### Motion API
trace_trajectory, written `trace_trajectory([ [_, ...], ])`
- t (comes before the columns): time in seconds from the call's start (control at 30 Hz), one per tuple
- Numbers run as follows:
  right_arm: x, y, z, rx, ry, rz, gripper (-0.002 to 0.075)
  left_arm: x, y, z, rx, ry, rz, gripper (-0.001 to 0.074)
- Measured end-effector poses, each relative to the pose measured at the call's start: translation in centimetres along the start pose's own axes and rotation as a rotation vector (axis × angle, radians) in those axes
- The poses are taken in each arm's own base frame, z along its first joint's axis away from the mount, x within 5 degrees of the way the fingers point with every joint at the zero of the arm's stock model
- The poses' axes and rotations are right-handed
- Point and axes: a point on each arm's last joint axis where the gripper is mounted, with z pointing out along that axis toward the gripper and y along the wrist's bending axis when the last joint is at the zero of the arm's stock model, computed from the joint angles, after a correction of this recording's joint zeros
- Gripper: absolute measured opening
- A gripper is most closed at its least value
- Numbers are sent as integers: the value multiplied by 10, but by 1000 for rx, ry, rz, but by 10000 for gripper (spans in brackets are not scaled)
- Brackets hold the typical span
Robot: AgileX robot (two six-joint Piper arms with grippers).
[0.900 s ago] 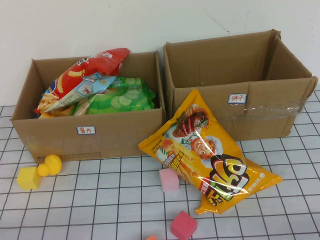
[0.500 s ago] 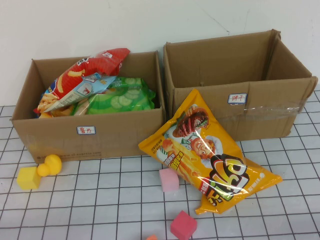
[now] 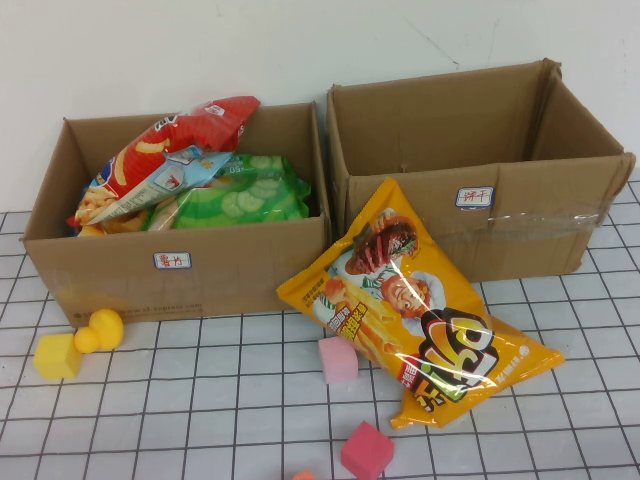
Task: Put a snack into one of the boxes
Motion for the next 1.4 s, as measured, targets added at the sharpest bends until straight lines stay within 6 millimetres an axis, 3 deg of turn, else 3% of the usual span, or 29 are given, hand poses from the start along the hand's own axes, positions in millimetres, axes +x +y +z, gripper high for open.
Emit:
trace_trajectory([
  [0.47,0,0,0,0,0,0,-1,-4,1,0,-6,-52,20,-1],
  [0.67,0,0,0,0,0,0,-1,-35,-1,-7,-5,-416,90,-1],
  [0.9,0,0,0,0,0,0,-1,-67,-6,-31,24,-862,111,-1],
  [1.03,0,0,0,0,0,0,-1,-75,-7,-41,33,-994,113,-1],
  [1.13,0,0,0,0,0,0,-1,-75,-7,-41,64,-997,57,-1],
  [1.23,0,0,0,0,0,0,-1,-78,-7,-37,66,-873,23,-1],
  [1.4,0,0,0,0,0,0,-1,-108,-11,-54,56,-797,22,-1],
])
